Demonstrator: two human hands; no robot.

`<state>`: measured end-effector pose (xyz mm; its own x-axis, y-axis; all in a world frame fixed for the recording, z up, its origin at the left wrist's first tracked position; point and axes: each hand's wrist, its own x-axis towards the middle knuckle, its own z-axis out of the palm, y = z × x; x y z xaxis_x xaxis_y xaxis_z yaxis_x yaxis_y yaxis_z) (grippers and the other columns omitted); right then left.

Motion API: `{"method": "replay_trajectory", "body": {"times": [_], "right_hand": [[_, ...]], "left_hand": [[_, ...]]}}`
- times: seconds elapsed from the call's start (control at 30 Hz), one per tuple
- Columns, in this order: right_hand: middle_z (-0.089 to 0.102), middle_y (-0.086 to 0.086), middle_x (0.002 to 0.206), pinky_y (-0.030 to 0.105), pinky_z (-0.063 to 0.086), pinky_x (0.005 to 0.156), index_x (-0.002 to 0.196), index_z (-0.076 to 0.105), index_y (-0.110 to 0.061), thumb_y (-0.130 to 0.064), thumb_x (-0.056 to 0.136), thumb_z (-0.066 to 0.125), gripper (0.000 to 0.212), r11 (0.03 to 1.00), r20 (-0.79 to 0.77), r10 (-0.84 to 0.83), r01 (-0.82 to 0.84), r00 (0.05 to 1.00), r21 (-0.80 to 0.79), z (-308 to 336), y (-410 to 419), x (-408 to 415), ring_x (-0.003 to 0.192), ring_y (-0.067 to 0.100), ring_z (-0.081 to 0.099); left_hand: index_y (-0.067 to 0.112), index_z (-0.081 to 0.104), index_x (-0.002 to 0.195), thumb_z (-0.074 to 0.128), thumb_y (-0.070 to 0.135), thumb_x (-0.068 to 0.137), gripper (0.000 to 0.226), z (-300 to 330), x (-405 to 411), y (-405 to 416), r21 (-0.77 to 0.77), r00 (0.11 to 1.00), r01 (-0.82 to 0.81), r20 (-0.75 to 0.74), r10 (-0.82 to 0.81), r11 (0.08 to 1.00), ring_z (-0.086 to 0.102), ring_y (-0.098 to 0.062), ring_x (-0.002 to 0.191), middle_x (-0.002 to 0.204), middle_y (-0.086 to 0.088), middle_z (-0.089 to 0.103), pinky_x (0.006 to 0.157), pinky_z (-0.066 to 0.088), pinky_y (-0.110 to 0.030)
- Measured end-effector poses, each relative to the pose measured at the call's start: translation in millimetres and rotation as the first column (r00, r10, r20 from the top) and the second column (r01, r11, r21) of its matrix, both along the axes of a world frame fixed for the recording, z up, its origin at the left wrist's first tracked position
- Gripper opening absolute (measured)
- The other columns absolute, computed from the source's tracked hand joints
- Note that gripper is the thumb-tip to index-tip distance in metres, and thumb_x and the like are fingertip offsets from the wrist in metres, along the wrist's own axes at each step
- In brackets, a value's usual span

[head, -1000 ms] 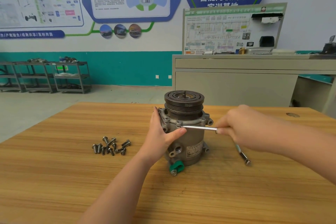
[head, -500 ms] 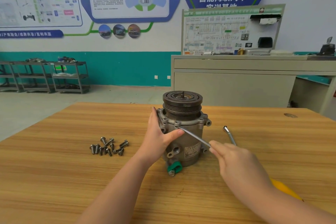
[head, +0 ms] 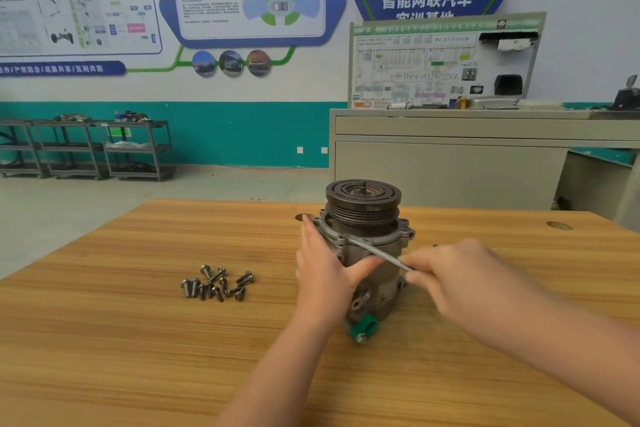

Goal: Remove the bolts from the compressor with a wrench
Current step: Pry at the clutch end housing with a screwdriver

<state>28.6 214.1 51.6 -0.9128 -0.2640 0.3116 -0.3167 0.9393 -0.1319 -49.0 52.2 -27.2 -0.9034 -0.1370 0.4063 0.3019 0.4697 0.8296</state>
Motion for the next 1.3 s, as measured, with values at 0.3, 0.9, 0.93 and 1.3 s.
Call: {"method": "replay_trajectory", "body": {"times": [0.3, 0.9, 0.93, 1.3], "right_hand": [[0.048, -0.013, 0.063, 0.014, 0.03, 0.05, 0.127, 0.059, -0.042, -0.037, 0.102, 0.041, 0.031, 0.993, 0.03, 0.027, -0.03, 0.999, 0.114, 2.8, 16.0, -2.2, 0.056, 0.002, 0.038], [0.054, -0.024, 0.054, 0.005, 0.037, 0.057, 0.112, 0.065, -0.051, -0.028, 0.097, 0.056, 0.029, 0.99, 0.117, 0.108, -0.096, 0.987, -0.106, 2.1, 31.3, -14.7, 0.064, -0.015, 0.051], [0.055, -0.023, 0.054, 0.005, 0.037, 0.057, 0.112, 0.065, -0.052, -0.027, 0.097, 0.056, 0.03, 0.987, 0.115, 0.111, -0.096, 0.987, -0.129, -0.8, 29.8, -12.4, 0.064, -0.017, 0.049], [0.066, -0.029, 0.07, 0.009, 0.043, 0.068, 0.083, 0.047, -0.077, -0.029, 0.097, 0.056, 0.051, 0.98, 0.087, 0.081, -0.063, 0.993, -0.188, -22.9, 20.1, -4.9, 0.076, -0.006, 0.06]], "left_hand": [[0.019, -0.016, 0.154, 0.074, 0.063, 0.069, 0.131, -6.7, -0.1, 18.6, -0.042, 0.992, -0.127, 0.014, 0.127, 0.991, 0.001, -0.022, 0.15, 0.164, 0.002, -0.005, 0.119, 0.011, -0.046], [0.024, 0.017, 0.153, 0.073, 0.072, 0.049, 0.128, 1.7, -4.9, -23.3, 0.046, 0.988, 0.15, 0.033, -0.151, 0.988, 0.032, 0.0, 0.123, 0.126, 0.02, 0.03, 0.1, 0.033, -0.02], [0.023, 0.017, 0.153, 0.073, 0.073, 0.048, 0.129, 2.0, -5.2, -23.8, 0.046, 0.988, 0.149, 0.039, -0.151, 0.988, 0.033, 0.0, 0.122, 0.126, 0.019, 0.03, 0.101, 0.034, -0.021], [0.02, 0.019, 0.152, 0.079, 0.057, 0.064, 0.113, 1.9, -5.4, -24.8, 0.024, 0.987, 0.16, 0.031, -0.161, 0.987, 0.035, -0.003, 0.124, 0.133, 0.011, 0.033, 0.107, 0.035, -0.025]]}}
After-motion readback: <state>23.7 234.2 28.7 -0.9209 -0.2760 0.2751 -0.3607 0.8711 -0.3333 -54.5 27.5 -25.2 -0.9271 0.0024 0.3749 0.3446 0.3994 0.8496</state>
